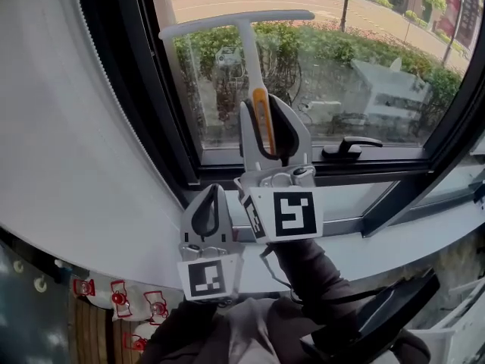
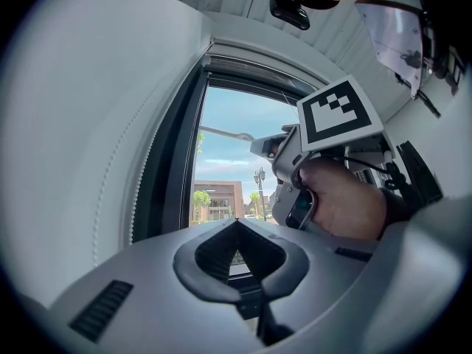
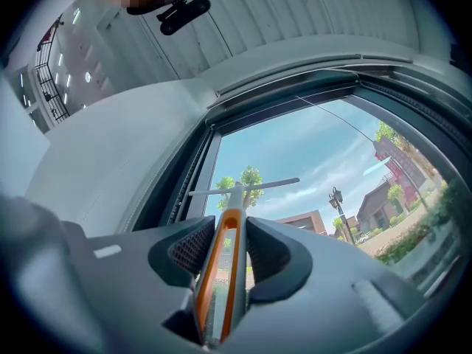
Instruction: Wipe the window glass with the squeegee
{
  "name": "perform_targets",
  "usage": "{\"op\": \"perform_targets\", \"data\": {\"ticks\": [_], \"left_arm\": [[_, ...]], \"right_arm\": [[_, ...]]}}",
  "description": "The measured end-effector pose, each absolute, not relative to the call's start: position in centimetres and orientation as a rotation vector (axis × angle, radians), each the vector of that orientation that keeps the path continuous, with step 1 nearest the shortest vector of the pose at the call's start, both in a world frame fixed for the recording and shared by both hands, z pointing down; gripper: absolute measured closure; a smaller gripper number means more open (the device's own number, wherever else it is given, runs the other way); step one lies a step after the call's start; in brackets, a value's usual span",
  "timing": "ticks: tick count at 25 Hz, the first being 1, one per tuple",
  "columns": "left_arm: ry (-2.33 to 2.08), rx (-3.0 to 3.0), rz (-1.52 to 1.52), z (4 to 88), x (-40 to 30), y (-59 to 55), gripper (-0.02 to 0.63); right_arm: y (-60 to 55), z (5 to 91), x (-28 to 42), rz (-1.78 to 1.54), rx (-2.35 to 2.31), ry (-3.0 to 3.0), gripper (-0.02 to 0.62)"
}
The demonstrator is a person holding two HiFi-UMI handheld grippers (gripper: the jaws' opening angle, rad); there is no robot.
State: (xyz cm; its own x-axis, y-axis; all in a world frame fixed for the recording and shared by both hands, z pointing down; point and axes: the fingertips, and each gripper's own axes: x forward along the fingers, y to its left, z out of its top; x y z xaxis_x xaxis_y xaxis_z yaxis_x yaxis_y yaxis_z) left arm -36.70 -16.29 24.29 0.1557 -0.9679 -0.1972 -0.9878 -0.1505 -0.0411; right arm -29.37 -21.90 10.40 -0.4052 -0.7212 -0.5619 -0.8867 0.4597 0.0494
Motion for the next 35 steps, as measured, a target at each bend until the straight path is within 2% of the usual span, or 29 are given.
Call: {"op": "perform_targets", "data": {"ticks": [35], "left_arm": [[1.947,-2.220,0.136,24.7,-39.2,-15.8,0.604]], "right_arm": [[-23.5,13.7,-30.0,0.484,-1.490,2.280,0.465]]}}
